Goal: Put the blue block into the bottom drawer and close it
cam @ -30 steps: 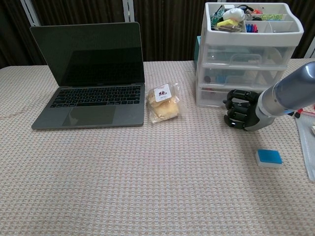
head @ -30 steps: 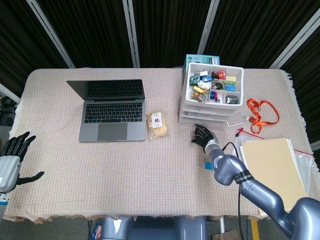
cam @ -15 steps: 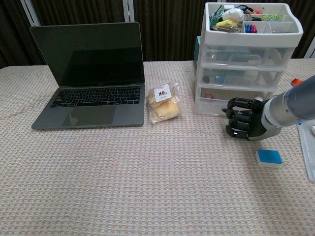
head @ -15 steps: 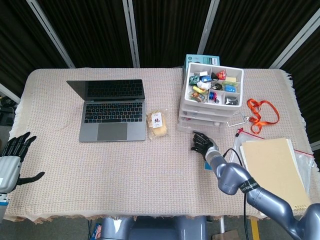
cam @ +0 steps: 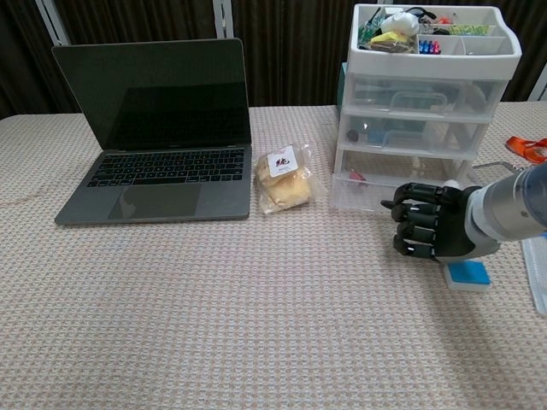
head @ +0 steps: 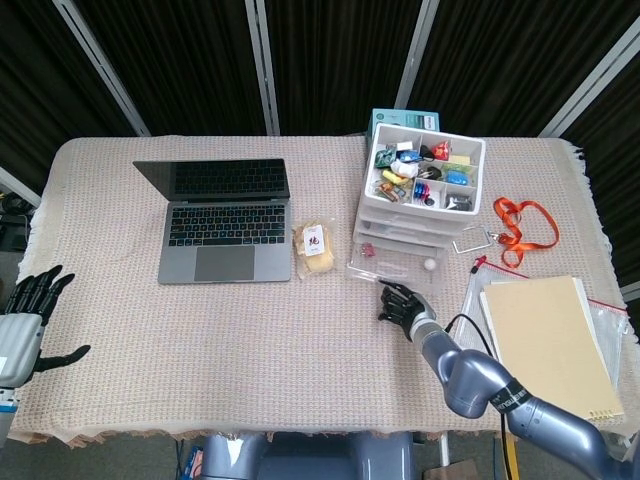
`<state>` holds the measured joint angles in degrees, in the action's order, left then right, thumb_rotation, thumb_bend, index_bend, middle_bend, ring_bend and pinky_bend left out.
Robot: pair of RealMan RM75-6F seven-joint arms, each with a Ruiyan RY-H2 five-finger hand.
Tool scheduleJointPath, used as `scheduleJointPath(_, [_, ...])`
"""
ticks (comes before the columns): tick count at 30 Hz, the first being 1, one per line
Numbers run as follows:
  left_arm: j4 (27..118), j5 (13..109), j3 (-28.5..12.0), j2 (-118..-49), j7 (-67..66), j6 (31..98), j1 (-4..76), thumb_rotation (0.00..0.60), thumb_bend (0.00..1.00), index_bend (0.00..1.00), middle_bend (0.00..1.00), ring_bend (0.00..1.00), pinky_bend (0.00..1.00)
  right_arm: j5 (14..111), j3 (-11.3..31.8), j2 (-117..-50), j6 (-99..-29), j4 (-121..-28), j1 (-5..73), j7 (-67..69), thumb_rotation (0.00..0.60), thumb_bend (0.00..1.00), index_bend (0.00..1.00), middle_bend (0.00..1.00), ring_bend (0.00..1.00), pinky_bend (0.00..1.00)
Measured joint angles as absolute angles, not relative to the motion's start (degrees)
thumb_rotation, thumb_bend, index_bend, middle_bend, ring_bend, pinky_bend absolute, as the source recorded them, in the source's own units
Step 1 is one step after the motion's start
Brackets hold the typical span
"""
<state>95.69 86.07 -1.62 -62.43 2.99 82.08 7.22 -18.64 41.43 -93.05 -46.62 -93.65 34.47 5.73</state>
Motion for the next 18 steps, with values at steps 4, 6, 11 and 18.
scheduleJointPath(4, [95.65,86.05,-1.62,-62.46,2.87,82.09,7.21,0.6,0.1,0.09,0.0,0.0,0.0,-18.06,40.59,-92.39,-46.58,-94.77,34.17,5.89,0.6,0.45,0.18,0.79,0.79,0.68])
scheduleJointPath(6, [95.66,86.04,-1.63,-62.47,2.85,82.13,7.2,0.6,0.1,0.09,0.0,0.0,0.0,-17.76,39.92,-91.7,-45.99,-95.38,34.09,5.59,0.6,0.42,0.15,0.79,0.79,0.68])
scheduleJointPath(11, [95.67,86.15,-1.62,-62.48,2.75,82.29,7.15,0.6,0.1,0.09,0.0,0.0,0.0,-17.73,38.74,-90.1,-44.55,-97.06,33.78,5.41,0.6,0.37,0.12,0.79,0.79,0.68])
scheduleJointPath(18, [95.73,86.1,-1.63,-62.51,2.7,82.39,7.08,0.6,0.1,0.09,0.0,0.0,0.0,-15.92,36.91,-87.9,-44.96,-101.77,32.8,5.94,0.6,0.35,0.12,0.79,0.79,0.68])
